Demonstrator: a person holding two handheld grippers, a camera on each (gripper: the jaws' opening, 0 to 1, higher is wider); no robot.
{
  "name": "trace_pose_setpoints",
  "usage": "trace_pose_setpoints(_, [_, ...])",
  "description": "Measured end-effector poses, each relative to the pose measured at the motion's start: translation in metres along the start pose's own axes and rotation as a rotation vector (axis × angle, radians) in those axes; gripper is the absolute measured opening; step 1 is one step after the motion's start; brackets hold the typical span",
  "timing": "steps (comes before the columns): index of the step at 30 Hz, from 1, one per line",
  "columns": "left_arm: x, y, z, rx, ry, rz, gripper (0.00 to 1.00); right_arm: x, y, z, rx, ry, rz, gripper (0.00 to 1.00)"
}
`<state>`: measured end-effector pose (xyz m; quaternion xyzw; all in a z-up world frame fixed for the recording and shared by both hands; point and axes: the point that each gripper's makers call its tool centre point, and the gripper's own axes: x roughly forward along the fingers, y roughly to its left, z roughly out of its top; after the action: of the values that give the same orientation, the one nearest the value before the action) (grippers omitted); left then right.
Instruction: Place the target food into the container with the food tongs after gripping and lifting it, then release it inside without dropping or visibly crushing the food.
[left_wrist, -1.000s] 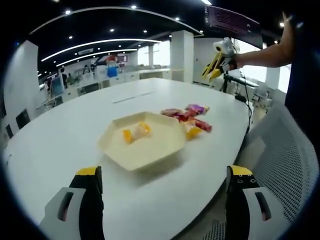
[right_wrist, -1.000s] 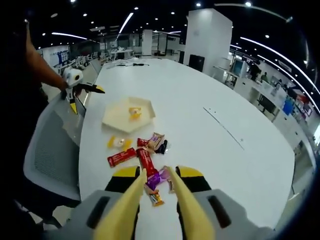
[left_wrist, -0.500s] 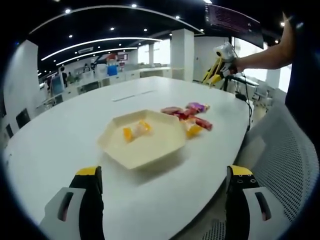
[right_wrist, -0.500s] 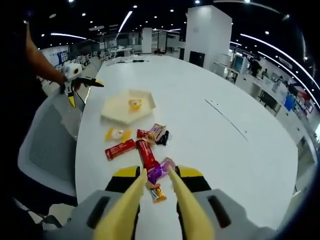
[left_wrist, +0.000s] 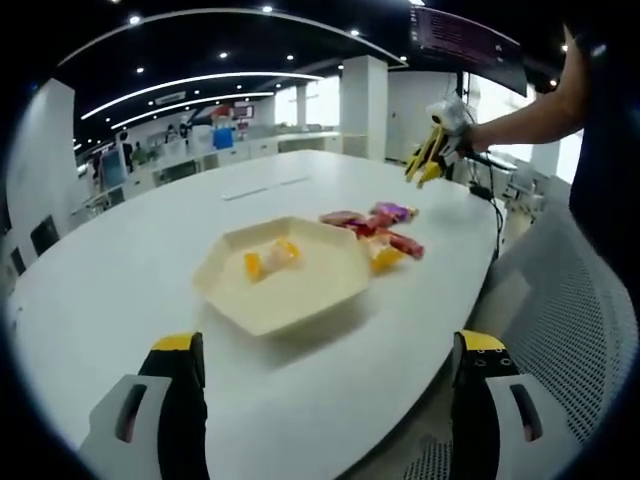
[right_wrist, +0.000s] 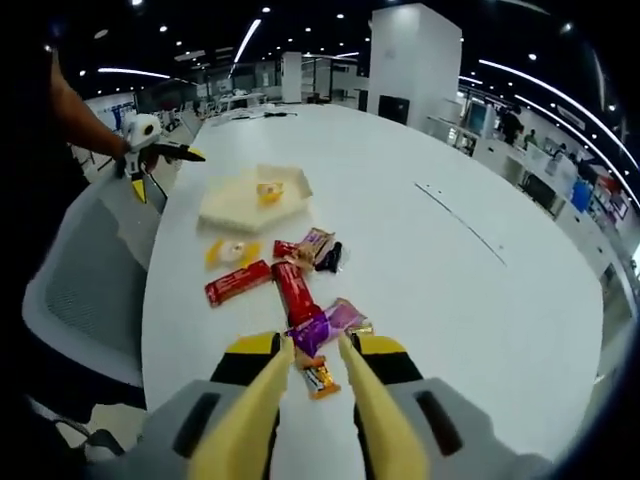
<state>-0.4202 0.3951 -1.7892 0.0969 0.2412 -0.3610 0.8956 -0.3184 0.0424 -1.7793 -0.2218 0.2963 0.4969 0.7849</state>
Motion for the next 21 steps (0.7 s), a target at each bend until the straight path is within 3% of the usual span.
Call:
trace_pose_setpoints(7, [0.001,0.000,-0.002,0.000,0.009,-0.003,0.99,0.009,0.001,-0.011,0.017,0.006,0.003,0.26])
trace_pose_setpoints(16, [0.001,-0.001,-0.004,-0.003,0.021,-0.005,0.99,0.025,-0.002,-0.030,-0.015,0.062,0.023,0.26])
trace_pose_setpoints(21, [0.002,0.000,-0.007,-0.007,0.031,-0.006,0.99,0.034,-0.004,-0.039,0.017,0.082,0.039,0.26])
